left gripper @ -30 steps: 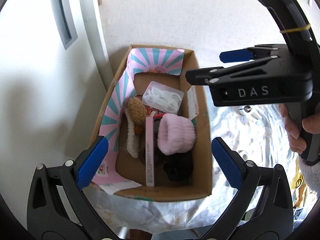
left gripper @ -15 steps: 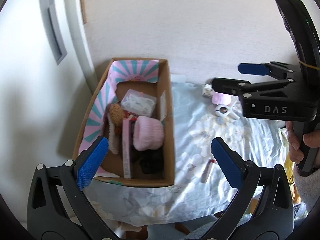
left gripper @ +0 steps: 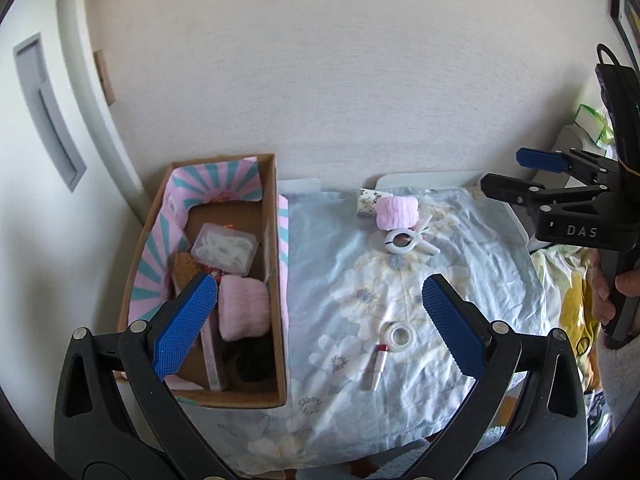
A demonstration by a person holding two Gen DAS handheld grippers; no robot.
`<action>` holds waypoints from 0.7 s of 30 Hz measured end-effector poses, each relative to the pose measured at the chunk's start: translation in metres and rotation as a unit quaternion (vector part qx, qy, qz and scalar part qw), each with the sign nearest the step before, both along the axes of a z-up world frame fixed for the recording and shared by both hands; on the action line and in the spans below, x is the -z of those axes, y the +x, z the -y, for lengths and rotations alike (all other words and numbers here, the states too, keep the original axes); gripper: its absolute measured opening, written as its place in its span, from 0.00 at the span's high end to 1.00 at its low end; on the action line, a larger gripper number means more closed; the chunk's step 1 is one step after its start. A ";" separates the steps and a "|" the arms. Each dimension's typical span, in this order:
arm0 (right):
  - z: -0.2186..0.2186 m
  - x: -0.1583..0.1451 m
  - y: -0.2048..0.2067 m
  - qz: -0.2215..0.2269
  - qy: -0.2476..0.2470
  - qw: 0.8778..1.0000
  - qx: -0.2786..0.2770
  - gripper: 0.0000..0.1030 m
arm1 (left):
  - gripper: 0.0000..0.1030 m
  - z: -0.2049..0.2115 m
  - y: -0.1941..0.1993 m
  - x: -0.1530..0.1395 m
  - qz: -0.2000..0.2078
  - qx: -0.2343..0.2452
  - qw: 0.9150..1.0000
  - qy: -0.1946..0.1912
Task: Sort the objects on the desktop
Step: 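Move both tools back over the bed toward the pink roll and white clip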
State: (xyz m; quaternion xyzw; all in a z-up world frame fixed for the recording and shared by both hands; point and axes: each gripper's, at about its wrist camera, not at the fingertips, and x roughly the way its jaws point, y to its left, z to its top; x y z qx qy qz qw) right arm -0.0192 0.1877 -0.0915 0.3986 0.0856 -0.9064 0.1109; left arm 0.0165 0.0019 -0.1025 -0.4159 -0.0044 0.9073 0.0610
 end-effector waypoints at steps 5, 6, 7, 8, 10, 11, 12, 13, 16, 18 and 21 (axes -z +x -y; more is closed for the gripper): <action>-0.033 0.007 0.002 0.005 -0.006 1.000 0.026 0.24 | 0.00 -0.016 -0.011 0.006 0.012 0.017 1.000 -0.008; -0.040 0.010 0.003 0.010 -0.007 0.999 0.031 0.24 | 0.00 -0.019 -0.012 0.009 0.018 0.019 1.000 -0.009; -0.046 0.014 0.004 0.016 -0.009 0.999 0.035 0.24 | 0.00 -0.022 -0.013 0.013 0.024 0.022 0.999 -0.009; -0.051 0.018 0.005 0.021 -0.011 0.999 0.038 0.24 | 0.00 -0.025 -0.014 0.016 0.030 0.026 0.999 -0.007; -0.060 0.027 0.008 0.030 -0.011 0.999 0.040 0.24 | 0.00 -0.031 -0.015 0.026 0.044 0.033 0.998 -0.004; -0.063 0.032 0.010 0.034 -0.010 0.999 0.041 0.24 | 0.00 -0.035 -0.016 0.031 0.052 0.036 0.998 -0.006; -0.066 0.037 0.011 0.039 -0.010 0.998 0.041 0.24 | 0.00 -0.039 -0.017 0.036 0.060 0.038 0.997 -0.008; -0.070 0.043 0.011 0.047 -0.011 0.998 0.040 0.24 | 0.00 -0.043 -0.018 0.039 0.065 0.040 0.997 -0.010; -0.075 0.059 0.008 0.068 -0.018 0.997 0.032 0.24 | 0.00 -0.053 -0.024 0.046 0.072 0.048 0.996 -0.013; -0.077 0.069 0.006 0.077 -0.018 0.997 0.027 0.24 | 0.00 -0.059 -0.034 0.050 0.075 0.051 0.996 -0.016; -0.076 0.084 0.001 0.080 -0.023 0.996 0.021 0.24 | 0.00 -0.068 -0.058 0.060 0.084 0.052 0.995 -0.015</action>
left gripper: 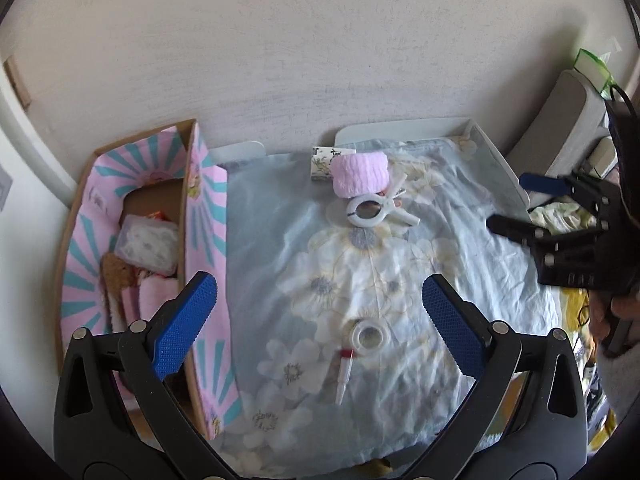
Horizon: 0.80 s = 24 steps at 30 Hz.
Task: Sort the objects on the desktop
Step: 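Move both tools back over the bed toward the pink roll and white clip, then grasp the pink fuzzy roll with the left tool while the right tool grasps the white clothespin clip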
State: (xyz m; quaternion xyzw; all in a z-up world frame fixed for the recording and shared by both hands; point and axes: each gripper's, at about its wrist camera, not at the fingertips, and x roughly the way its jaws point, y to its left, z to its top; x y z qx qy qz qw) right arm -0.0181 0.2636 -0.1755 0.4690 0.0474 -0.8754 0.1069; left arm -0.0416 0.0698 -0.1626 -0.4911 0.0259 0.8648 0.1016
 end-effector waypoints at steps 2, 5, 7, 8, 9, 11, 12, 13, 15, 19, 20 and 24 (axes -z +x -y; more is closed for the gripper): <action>0.001 0.011 -0.002 0.000 -0.013 1.000 0.001 0.24 | 0.00 -0.005 -0.018 0.008 0.008 0.001 1.000 0.006; 0.003 0.032 -0.008 0.012 -0.038 0.999 0.009 0.24 | 0.00 -0.012 -0.051 0.025 0.021 -0.002 1.000 0.014; 0.006 0.047 -0.015 0.026 -0.048 0.998 0.021 0.24 | 0.00 -0.018 -0.070 0.034 0.027 0.000 0.999 0.018; 0.008 0.053 -0.017 0.032 -0.052 0.998 0.026 0.24 | 0.01 -0.022 -0.080 0.039 0.030 0.002 0.999 0.020; 0.009 0.058 -0.020 0.036 -0.056 0.997 0.031 0.24 | 0.01 -0.025 -0.088 0.042 0.032 0.004 0.999 0.020; 0.012 0.066 -0.025 0.040 -0.065 0.996 0.041 0.24 | 0.01 -0.032 -0.105 0.051 0.038 0.010 0.999 0.022; 0.013 0.069 -0.028 0.041 -0.070 0.996 0.045 0.24 | 0.01 -0.036 -0.114 0.055 0.042 0.013 0.999 0.025; 0.015 0.071 -0.031 0.040 -0.073 0.995 0.049 0.24 | 0.01 -0.039 -0.122 0.060 0.047 0.015 0.998 0.028; 0.018 0.073 -0.037 0.036 -0.075 0.995 0.055 0.24 | 0.01 -0.046 -0.136 0.070 0.059 0.019 0.998 0.031; 0.024 0.079 -0.049 0.032 -0.075 0.995 0.064 0.24 | 0.01 -0.057 -0.155 0.091 0.080 0.025 0.996 0.028; 0.025 0.080 -0.053 0.032 -0.077 0.994 0.066 0.24 | 0.01 -0.058 -0.158 0.096 0.085 0.025 0.996 0.027; 0.028 0.087 -0.066 0.036 -0.086 0.993 0.073 0.24 | 0.03 -0.057 -0.166 0.108 0.092 0.018 0.995 0.025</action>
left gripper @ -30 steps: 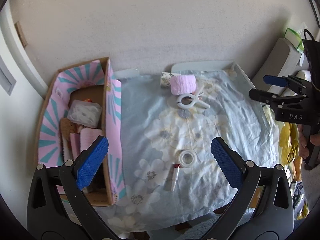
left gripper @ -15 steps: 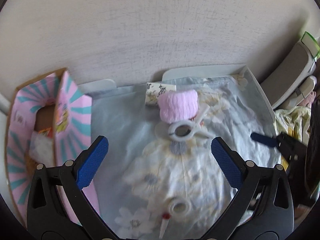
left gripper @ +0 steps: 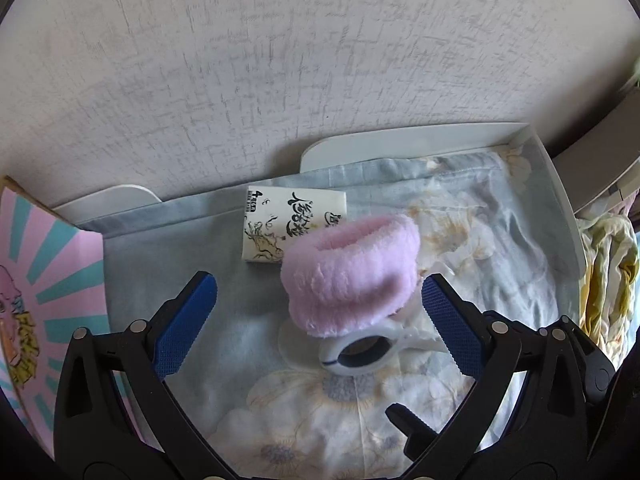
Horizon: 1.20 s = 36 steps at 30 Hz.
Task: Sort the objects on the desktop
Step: 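Grasp the pink fuzzy roll with the left tool while the right tool grasps the white clothespin clip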
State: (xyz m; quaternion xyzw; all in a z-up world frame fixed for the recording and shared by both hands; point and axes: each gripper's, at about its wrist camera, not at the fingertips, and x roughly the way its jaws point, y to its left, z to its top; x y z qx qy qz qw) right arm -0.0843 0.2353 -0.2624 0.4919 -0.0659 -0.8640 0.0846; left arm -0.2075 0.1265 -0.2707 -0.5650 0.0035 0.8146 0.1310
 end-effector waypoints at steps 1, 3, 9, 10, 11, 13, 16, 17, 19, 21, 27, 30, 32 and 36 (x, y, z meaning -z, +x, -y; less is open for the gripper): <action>0.001 0.002 -0.003 0.002 0.000 1.000 0.001 0.25 | 0.08 0.002 -0.001 0.002 0.000 -0.003 1.000 0.000; 0.004 0.006 -0.007 0.005 0.001 1.000 0.000 0.24 | 0.17 0.006 -0.003 0.005 0.006 -0.007 1.000 0.010; 0.009 0.011 -0.016 0.008 -0.001 1.000 0.003 0.24 | 0.44 0.011 -0.003 0.004 0.011 -0.005 0.999 0.030; 0.009 0.011 -0.017 0.008 -0.002 1.000 0.004 0.25 | 0.49 0.012 -0.003 0.003 0.011 -0.004 0.999 0.032; 0.009 0.011 -0.017 0.008 -0.002 1.000 0.005 0.25 | 0.53 0.012 -0.003 0.002 0.011 -0.004 0.999 0.034; 0.009 0.013 -0.020 0.012 0.001 1.000 0.005 0.24 | 0.57 0.015 -0.004 0.000 0.011 -0.006 0.999 0.038; 0.010 0.018 -0.022 0.019 0.008 1.000 0.006 0.29 | 0.63 0.023 -0.005 -0.002 0.011 -0.012 0.999 0.047; 0.010 0.019 -0.023 0.021 0.007 1.000 0.005 0.32 | 0.65 0.024 -0.006 -0.003 0.011 -0.015 0.999 0.050; 0.008 0.019 -0.023 0.021 -0.004 1.000 0.006 0.41 | 0.68 0.029 -0.006 -0.005 0.010 -0.019 0.998 0.055; 0.009 0.018 -0.023 0.022 0.011 1.000 0.008 0.54 | 0.69 0.031 -0.005 -0.007 0.007 -0.022 0.998 0.061; 0.008 0.015 -0.023 0.030 0.007 1.000 0.007 0.67 | 0.72 0.029 -0.005 -0.007 0.003 -0.019 0.998 0.059; 0.010 0.012 -0.022 0.032 0.009 0.999 0.004 0.71 | 0.75 0.027 -0.004 -0.006 0.001 -0.022 0.998 0.061; 0.010 0.010 -0.018 0.029 0.003 1.000 0.004 0.72 | 0.76 0.028 -0.003 -0.007 -0.002 -0.023 0.997 0.069; 0.006 0.003 -0.008 0.023 -0.005 1.000 0.008 0.72 | 0.78 0.030 0.000 -0.015 -0.014 -0.022 0.997 0.073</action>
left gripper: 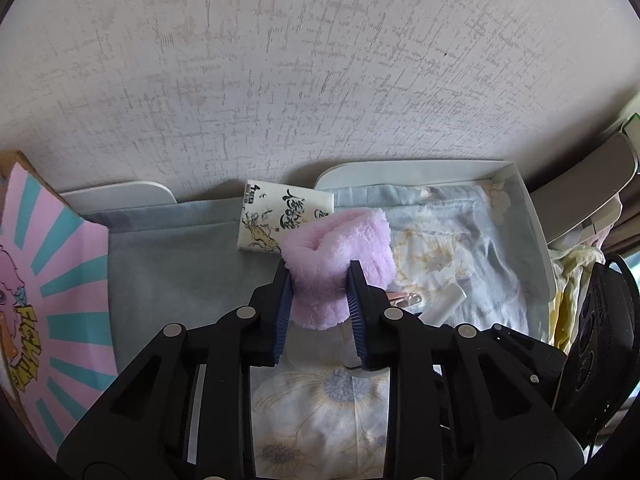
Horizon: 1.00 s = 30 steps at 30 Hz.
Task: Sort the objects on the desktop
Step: 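Grasp the pink fuzzy roll with the left tool while the right tool grasps the white clothespin clip, then carry pink roll and white clip into the cardboard box and release both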
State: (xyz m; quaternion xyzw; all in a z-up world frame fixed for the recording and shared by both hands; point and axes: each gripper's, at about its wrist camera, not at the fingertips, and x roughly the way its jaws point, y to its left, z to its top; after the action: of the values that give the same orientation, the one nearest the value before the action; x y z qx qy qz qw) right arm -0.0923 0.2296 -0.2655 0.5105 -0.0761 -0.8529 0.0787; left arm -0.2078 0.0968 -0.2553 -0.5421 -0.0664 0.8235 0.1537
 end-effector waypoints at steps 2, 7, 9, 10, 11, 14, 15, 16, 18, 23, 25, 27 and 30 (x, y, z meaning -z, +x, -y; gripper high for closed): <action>-0.002 -0.004 0.004 -0.004 -0.005 1.000 0.003 0.72 | 0.79 0.001 0.001 -0.005 -0.006 0.001 1.000 0.002; -0.009 -0.019 0.014 -0.017 -0.014 1.000 0.013 0.72 | 0.79 0.001 0.006 -0.023 -0.023 0.003 1.000 0.008; -0.011 -0.026 0.019 -0.023 -0.016 0.999 0.017 0.72 | 0.79 0.000 0.010 -0.032 -0.031 0.004 0.999 0.007; -0.013 -0.031 0.021 -0.025 -0.017 0.999 0.019 0.72 | 0.79 0.000 0.013 -0.037 -0.035 0.003 0.999 0.006; -0.014 -0.035 0.024 -0.027 -0.017 0.999 0.021 0.72 | 0.79 0.000 0.016 -0.042 -0.038 0.001 0.999 0.005; -0.020 -0.051 0.034 -0.034 -0.018 0.999 0.025 0.72 | 0.79 0.004 0.027 -0.058 -0.050 -0.003 0.999 -0.007; -0.022 -0.058 0.038 -0.038 -0.016 0.999 0.027 0.72 | 0.79 0.007 0.032 -0.066 -0.056 -0.005 0.998 -0.010; -0.023 -0.065 0.041 -0.041 -0.016 0.999 0.028 0.72 | 0.79 0.011 0.037 -0.073 -0.062 -0.007 0.998 -0.011; -0.023 -0.080 0.047 -0.048 -0.013 0.998 0.028 0.72 | 0.79 0.021 0.050 -0.091 -0.077 -0.013 0.997 -0.016; -0.030 -0.100 0.027 -0.062 0.000 0.998 0.011 0.72 | 0.79 0.054 0.087 -0.135 -0.104 -0.039 0.994 -0.010; -0.028 -0.117 0.030 -0.072 0.002 0.997 0.002 0.72 | 0.79 0.070 0.104 -0.152 -0.117 -0.055 0.991 -0.019; -0.024 -0.134 0.037 -0.083 0.008 0.996 -0.010 0.72 | 0.79 0.085 0.119 -0.163 -0.123 -0.073 0.989 -0.025; -0.002 -0.142 0.039 -0.095 0.001 0.995 -0.033 0.72 | 0.79 0.113 0.138 -0.175 -0.122 -0.107 0.986 -0.036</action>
State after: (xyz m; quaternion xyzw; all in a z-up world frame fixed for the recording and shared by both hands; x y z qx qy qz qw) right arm -0.0531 0.2317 -0.1233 0.4294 -0.0506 -0.8945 0.1136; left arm -0.0696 -0.0158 -0.0805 -0.4322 -0.0744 0.8972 0.0521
